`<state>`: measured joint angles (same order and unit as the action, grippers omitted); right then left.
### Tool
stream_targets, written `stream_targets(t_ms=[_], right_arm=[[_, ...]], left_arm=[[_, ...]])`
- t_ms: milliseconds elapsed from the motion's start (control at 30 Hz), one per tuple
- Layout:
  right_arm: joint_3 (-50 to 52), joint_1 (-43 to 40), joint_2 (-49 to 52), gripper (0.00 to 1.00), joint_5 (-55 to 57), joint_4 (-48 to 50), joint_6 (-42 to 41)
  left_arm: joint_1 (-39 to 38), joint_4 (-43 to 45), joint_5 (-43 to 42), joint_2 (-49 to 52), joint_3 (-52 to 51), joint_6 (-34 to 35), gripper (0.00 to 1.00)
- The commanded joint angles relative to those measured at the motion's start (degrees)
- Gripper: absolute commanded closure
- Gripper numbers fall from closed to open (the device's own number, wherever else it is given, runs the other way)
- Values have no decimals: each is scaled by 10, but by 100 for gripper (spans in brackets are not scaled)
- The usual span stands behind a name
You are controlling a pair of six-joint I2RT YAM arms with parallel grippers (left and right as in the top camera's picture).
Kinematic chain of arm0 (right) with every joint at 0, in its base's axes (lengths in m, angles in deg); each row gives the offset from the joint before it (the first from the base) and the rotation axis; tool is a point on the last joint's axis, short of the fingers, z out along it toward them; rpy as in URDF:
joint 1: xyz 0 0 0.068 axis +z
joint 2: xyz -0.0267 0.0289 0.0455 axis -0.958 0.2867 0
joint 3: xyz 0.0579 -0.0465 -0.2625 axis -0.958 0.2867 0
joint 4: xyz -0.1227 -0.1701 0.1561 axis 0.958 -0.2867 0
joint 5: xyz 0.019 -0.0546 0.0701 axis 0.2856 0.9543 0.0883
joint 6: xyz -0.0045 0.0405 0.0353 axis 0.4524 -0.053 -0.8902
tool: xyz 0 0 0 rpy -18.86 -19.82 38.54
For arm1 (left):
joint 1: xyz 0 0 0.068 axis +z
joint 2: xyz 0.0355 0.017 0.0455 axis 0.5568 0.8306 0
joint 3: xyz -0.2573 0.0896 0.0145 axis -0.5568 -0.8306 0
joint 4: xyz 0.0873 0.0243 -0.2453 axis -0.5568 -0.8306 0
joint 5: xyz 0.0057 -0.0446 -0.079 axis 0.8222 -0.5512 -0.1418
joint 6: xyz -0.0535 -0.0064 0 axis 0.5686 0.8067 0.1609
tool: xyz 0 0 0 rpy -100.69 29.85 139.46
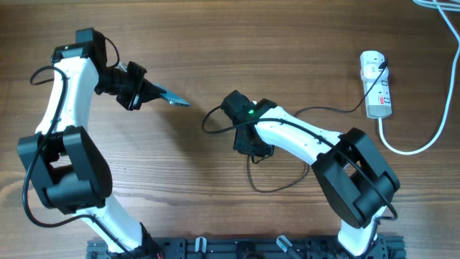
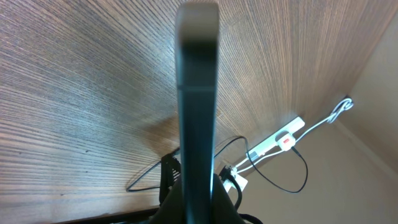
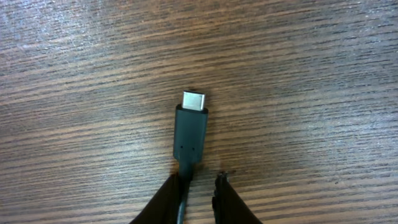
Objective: Plug charger to phone and switch on socket
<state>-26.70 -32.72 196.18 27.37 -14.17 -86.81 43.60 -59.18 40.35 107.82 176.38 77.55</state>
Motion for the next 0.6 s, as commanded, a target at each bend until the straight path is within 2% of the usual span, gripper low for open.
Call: stream_targets(t_ms=[0, 567], right_arm=[[-5, 0, 19, 82, 18, 4, -7], [-5, -1, 19, 81, 23, 12, -7]], left_arm=[[1, -1, -5, -19, 0, -13, 96], [1, -7, -5, -19, 0, -13, 96]])
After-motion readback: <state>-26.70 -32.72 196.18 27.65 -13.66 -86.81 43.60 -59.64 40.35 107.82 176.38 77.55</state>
